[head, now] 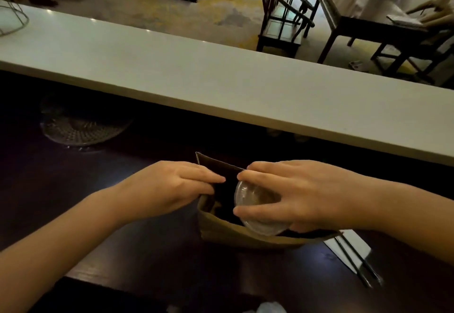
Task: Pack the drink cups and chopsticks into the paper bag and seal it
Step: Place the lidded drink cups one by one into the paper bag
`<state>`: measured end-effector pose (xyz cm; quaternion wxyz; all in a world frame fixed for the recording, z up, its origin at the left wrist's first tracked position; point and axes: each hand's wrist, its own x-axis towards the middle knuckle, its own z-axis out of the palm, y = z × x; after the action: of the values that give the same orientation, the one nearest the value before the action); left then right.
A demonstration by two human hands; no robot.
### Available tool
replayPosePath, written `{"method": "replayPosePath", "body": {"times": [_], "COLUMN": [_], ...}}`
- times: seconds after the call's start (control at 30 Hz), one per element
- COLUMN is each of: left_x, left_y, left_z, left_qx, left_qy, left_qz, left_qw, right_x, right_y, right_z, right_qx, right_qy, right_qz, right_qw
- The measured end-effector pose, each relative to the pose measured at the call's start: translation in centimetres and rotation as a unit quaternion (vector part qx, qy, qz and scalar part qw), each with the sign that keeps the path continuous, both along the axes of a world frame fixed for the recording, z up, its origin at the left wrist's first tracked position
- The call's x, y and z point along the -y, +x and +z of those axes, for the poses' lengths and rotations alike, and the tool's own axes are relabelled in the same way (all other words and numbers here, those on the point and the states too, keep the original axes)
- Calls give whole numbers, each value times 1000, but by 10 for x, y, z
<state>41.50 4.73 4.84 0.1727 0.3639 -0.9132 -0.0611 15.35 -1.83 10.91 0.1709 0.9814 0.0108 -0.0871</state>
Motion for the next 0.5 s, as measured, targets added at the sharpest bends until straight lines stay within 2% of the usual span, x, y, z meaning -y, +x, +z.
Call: {"method": "replayPosePath", "body": {"times": [0.17,0.33,0.4,0.5], "left_x": [-5,-11,-12,-12], "left_y": [9,9,9,10], "left_z": [3,0,0,-2], "left_qx": [-2,0,2,1], "left_qy": [-4,-17,-26,-40], "left_qz": [11,-15,-27,-44], "left_qw": [1000,1000,999,998], "right_x": [13,15,18,20], "right_y": [0,4,11,36], "right_z": [-7,-18,-23,-33], "right_qx": [27,-8,-44,-94], "right_qy": [-72,-38,-12,85], "right_qz": [110,143,114,-19], "right_qw": [991,989,992,992]}}
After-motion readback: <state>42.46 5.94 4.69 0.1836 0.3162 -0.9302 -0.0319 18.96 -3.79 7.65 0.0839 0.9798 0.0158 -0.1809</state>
